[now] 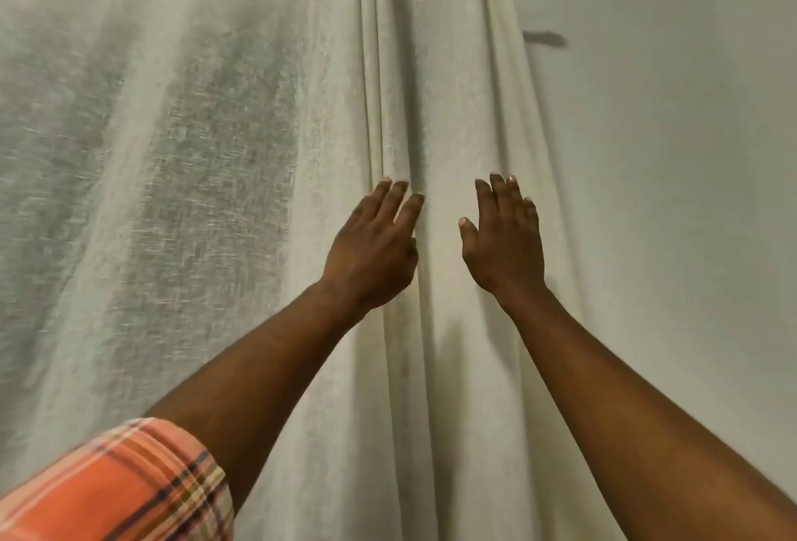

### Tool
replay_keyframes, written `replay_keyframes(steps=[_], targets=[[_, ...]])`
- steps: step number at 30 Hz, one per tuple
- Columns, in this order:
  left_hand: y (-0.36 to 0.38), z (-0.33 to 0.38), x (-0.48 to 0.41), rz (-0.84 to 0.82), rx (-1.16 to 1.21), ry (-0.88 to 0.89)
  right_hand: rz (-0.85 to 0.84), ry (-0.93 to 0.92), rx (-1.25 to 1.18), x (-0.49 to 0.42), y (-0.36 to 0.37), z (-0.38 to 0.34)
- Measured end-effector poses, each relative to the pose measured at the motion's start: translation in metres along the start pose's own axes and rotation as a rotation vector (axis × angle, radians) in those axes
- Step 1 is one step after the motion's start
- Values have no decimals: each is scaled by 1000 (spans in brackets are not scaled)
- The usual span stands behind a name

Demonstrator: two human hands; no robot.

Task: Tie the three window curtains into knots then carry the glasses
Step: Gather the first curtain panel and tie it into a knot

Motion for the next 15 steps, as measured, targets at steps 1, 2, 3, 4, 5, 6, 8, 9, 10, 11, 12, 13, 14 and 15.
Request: replay_keyframes(steps=[1,2,3,4,5,6,8,9,10,11,12,13,14,15], targets=[[10,8,-8,-8,11,8,11,6,3,-4,4,8],[16,12,-15,-8,56,-20,18,10,12,-7,7,15],[24,15,-22,-5,79,-57,19,12,24,-11,13,24],[32,19,-28,-9,108,-101,12,10,26,-14,18,31],[42,19,-34,-4,128,-148,18,10,21,-17,24,38],[50,18,-38,-9,132,-192,27,10,17,-19,28,43],[63,12,-44,-15,80,-299,53,34,15,-21,33,53],[71,12,-47,-12,49,-348,60,61,18,-23,38,61],[76,11,-48,-4,43,-392,67,90,25,-25,42,67],[81,10,-48,11,57,-435,87,120,37,-26,46,72],[84,7,-48,26,81,-480,119,152,50,-27,47,75],[89,3,-47,42,94,-527,153,186,61,-28,48,80],[92,-2,-47,56,93,-565,182,222,62,-30,49,85],[94,-7,-46,69,75,-598,200,255,56,-32,50,89]])
Point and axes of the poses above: each hand's wrist, its own x-axis away from the middle knuckle, its own y-axis out of the palm, z = x × y, the point moved 5 cm from there along -x, towards the middle knuckle, and after that the axes turned 5 degrees about -z, right-handed, at the moved point
